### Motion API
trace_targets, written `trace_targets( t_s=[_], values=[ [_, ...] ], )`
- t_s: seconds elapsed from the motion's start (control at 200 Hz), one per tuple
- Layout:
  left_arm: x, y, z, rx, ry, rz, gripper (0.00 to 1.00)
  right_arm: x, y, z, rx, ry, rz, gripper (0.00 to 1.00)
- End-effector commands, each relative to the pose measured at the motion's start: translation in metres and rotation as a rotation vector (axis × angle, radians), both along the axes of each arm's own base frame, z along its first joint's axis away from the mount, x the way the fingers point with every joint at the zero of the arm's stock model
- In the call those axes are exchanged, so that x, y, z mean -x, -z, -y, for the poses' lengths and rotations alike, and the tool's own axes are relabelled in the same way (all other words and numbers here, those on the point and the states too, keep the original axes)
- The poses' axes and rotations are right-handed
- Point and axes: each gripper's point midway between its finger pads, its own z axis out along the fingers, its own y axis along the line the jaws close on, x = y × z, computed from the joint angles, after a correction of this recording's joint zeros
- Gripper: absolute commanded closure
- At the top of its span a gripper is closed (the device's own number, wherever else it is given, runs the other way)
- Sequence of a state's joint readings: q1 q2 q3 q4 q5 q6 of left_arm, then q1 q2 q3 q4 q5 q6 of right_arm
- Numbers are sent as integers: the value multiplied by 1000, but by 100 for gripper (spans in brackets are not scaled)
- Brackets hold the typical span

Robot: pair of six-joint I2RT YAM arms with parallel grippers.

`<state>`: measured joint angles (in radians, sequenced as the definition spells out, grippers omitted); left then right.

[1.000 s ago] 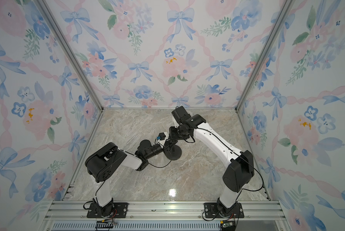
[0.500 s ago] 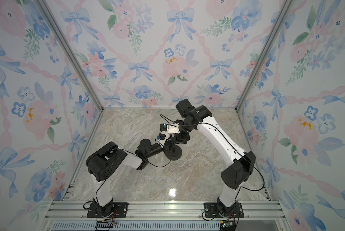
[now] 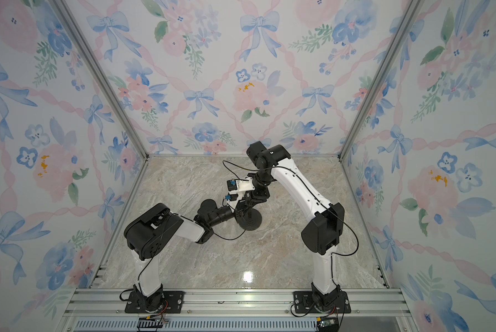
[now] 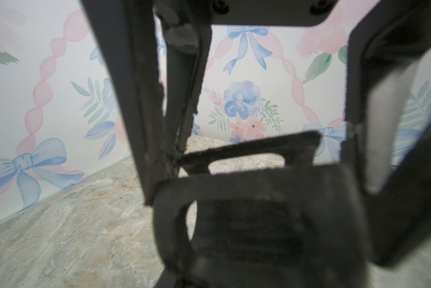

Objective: Assemble a microphone stand
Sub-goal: Screw the microphone stand pole into the microphone stand base.

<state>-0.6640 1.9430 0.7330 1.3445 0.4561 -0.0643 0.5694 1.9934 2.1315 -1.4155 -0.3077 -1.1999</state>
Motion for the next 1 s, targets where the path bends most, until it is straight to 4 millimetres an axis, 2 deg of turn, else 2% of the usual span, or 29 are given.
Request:
trace_targets(
  t_s=[0.0,0.125,0.21,0.26,0.335,0.38,0.48,0.565,0.67,0.83,0.915,0.995],
  values=[
    [0,5,3,6,27,-25,93,8,13,3,36,35,-92,37],
    [1,5,3,5,31,-24,92,8,19,2,45,53,-115,32],
    [1,5,3,5,30,-24,90,5,20,0,38,73,-118,35],
    [1,5,3,5,26,-26,87,2,21,-2,27,109,-133,42],
    [0,5,2,6,19,-26,83,-1,21,-4,14,156,-162,58],
    [0,5,2,6,17,-26,81,0,22,-4,13,178,-182,64],
    [-2,4,1,9,6,-29,74,4,27,-5,29,239,-217,64],
    [-3,3,1,13,0,-31,73,9,32,-4,46,294,-247,66],
    [-5,-1,0,22,-4,-33,68,8,39,-4,30,403,-251,65],
    [-5,-2,0,25,-6,-31,60,4,46,-2,-40,533,-234,65],
    [-5,-3,-2,26,-13,-31,51,-8,45,-1,-96,656,-223,65],
    [-5,-5,-2,30,-17,-29,48,-12,45,0,-126,729,-221,65]
  ],
)
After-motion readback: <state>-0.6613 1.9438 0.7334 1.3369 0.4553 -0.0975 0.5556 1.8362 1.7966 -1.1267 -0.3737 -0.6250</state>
